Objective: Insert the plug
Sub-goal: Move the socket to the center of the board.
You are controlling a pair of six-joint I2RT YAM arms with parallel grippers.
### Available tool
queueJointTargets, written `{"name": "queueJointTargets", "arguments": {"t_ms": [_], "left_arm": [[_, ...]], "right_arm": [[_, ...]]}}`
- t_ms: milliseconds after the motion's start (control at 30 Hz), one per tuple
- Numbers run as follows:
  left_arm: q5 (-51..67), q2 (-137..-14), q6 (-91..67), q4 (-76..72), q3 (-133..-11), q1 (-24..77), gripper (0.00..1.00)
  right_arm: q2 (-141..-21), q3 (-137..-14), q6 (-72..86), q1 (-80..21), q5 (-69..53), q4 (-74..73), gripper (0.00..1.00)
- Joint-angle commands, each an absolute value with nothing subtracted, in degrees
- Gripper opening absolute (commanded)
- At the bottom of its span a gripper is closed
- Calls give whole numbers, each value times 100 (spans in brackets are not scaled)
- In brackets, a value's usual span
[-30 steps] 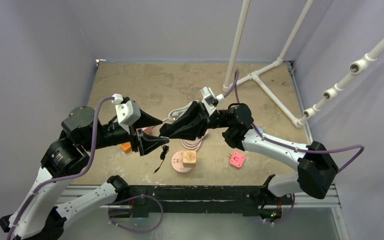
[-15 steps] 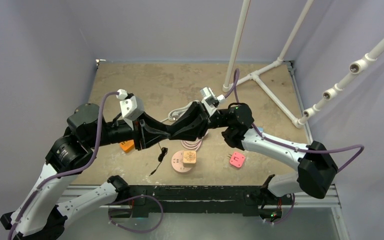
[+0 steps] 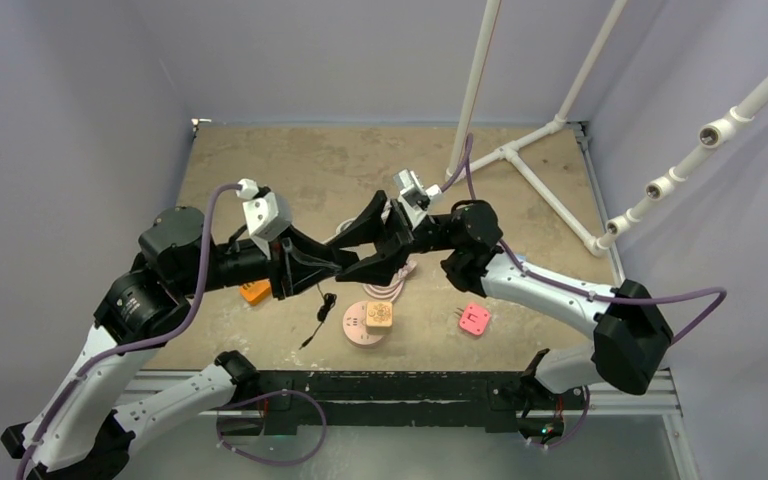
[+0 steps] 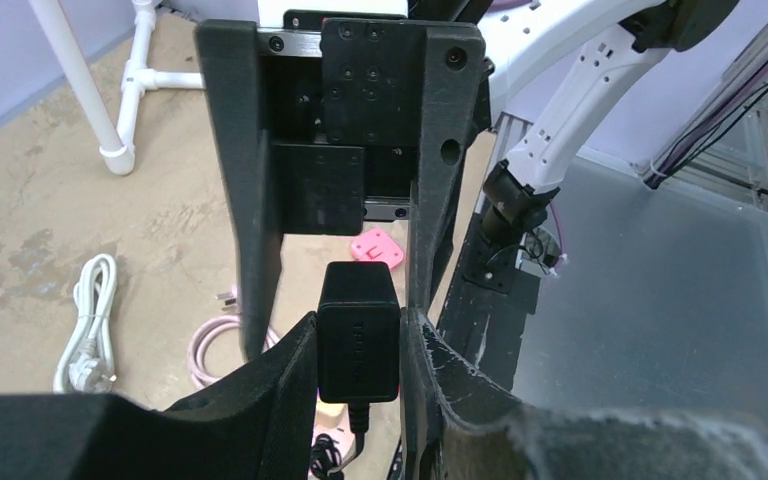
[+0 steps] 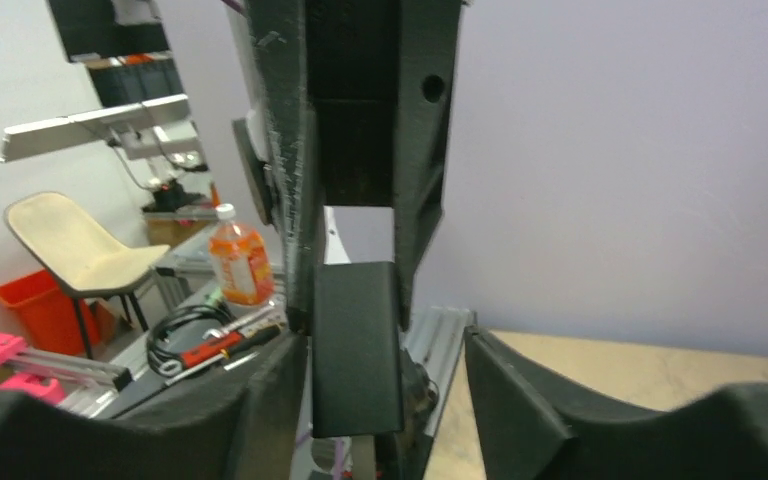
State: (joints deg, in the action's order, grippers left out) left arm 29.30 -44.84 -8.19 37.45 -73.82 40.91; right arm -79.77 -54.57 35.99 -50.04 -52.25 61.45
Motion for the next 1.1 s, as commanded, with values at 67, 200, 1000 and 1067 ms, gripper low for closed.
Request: {"name": "queueJointTargets", "arguments": {"t_ms": [67,200,1000,1067], "left_arm": [[2012,-4561,-230,4244,-7282,4102,0],[1573,-4480,-70,4515,-7235,4099,0],[18,-4300,1328,5579,-6853,4101,0],[18,-4254,1352,5598,-6790,4098,0]], "right_arm": [[-7625,-5782,2516,-5021,-4585,4874,83],[-7299,-5966,1620,-4948,-3822,3382,99],[-8252,-6003,-217,-5992,-1026,-1170,99],[-8219,-5991,-168,-6055,-876,-1321,99]]}}
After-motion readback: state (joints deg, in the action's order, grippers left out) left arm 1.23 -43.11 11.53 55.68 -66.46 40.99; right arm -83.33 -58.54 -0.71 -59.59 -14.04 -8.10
